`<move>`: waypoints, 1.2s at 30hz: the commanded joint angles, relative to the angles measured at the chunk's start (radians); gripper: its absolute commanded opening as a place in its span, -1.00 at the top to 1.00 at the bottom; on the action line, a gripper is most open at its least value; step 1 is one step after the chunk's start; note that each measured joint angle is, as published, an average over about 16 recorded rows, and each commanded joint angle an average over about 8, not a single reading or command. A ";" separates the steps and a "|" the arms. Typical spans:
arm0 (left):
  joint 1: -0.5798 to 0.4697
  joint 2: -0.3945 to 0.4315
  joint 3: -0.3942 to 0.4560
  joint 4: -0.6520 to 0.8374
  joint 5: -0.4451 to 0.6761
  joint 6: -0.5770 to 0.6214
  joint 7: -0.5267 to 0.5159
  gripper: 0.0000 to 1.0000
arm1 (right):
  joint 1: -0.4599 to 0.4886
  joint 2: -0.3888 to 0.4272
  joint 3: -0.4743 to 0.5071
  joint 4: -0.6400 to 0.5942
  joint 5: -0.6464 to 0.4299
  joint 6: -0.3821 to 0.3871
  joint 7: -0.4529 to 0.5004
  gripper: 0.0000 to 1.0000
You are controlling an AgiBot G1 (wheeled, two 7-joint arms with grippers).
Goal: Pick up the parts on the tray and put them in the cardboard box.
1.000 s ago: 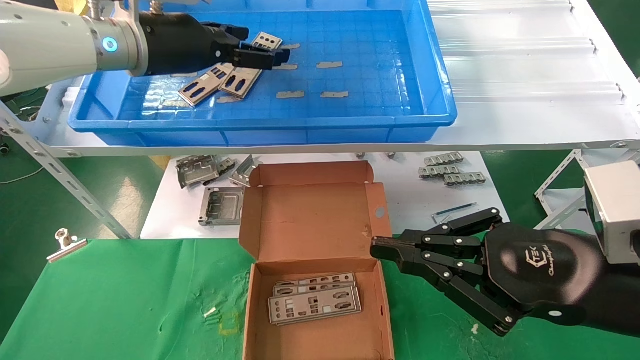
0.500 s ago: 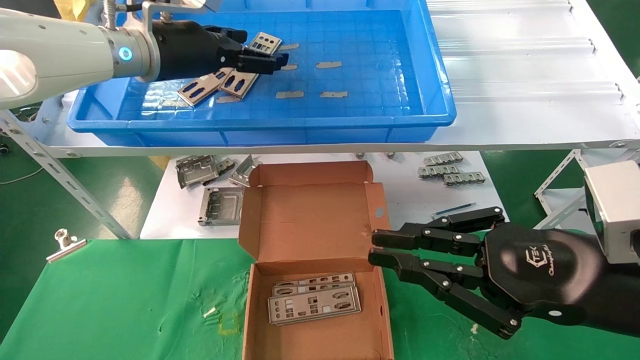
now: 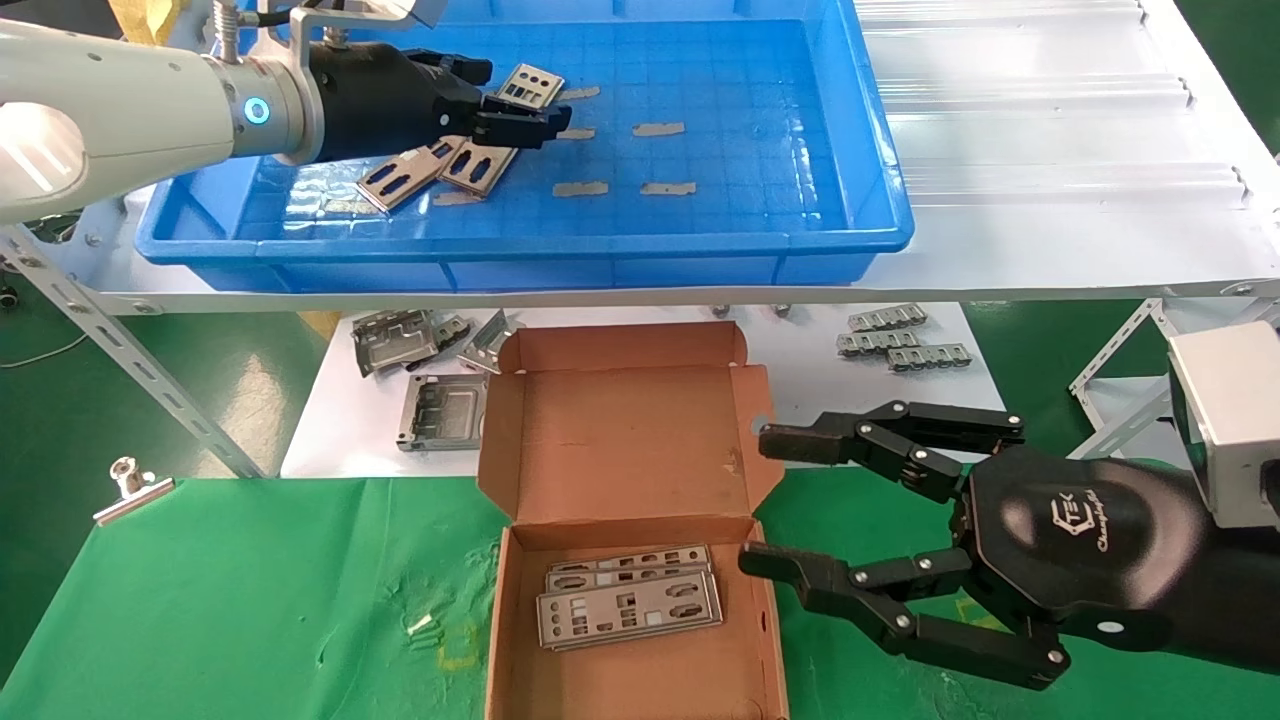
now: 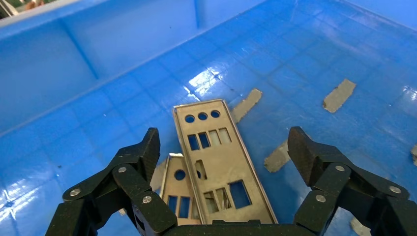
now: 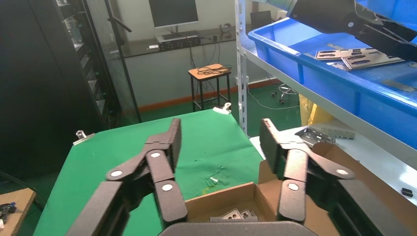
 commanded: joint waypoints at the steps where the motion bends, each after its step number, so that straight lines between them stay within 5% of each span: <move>1: -0.002 0.001 0.001 0.005 0.000 0.004 -0.003 1.00 | 0.000 0.000 0.000 0.000 0.000 0.000 0.000 -1.00; 25: 0.003 0.006 0.003 -0.020 -0.017 -0.037 -0.014 1.00 | 0.000 0.000 0.000 0.000 0.000 0.000 0.000 -1.00; 36: -0.056 -0.034 -0.029 -0.052 -0.072 0.091 0.037 0.99 | 0.000 0.000 0.000 0.000 0.000 0.000 0.000 -1.00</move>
